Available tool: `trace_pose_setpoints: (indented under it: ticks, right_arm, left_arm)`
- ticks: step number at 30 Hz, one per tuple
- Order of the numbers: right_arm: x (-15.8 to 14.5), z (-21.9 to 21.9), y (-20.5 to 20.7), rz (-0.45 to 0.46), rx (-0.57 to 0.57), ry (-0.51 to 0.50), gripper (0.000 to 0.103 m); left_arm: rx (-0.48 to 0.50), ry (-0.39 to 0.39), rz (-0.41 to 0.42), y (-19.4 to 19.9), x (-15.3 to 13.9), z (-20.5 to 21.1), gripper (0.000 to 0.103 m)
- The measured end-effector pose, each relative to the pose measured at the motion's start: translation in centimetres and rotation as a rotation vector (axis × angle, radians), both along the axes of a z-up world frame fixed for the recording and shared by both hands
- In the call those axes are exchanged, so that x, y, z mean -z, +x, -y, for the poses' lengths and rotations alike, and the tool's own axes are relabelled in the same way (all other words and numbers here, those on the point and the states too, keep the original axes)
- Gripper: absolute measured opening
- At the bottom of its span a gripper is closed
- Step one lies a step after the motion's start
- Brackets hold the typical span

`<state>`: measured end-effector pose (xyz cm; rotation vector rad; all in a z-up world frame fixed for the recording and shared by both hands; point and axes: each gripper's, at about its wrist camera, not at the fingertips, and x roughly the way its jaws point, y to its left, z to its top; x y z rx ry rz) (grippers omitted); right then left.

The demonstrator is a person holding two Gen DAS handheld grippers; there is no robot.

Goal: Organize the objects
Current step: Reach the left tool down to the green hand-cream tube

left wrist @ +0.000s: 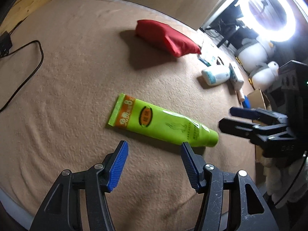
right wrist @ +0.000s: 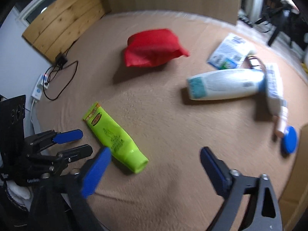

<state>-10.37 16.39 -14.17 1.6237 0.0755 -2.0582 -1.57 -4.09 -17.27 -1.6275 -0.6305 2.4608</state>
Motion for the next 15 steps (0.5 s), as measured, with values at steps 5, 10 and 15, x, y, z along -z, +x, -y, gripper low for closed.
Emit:
trace_pose_setpoints:
  ticks: [5, 10, 15]
  right_arm:
    - [1.4, 1.0, -0.5, 0.064, -0.046, -0.019, 0.061]
    - [2.3, 1.1, -0.2, 0.121, -0.058, -0.062, 0.056]
    - [2.6, 1.7, 0.7, 0.15, -0.081, -0.081, 0.056]
  left_arm:
    - [-0.039, 0.063, 0.009, -1.2, 0.5, 1.6, 0.05]
    - [-0.016, 0.086, 0.012, -2.5, 1.0, 1.4, 0.049]
    - [0.023, 0.103, 0.009, -4.5, 1.0, 0.5, 0.049]
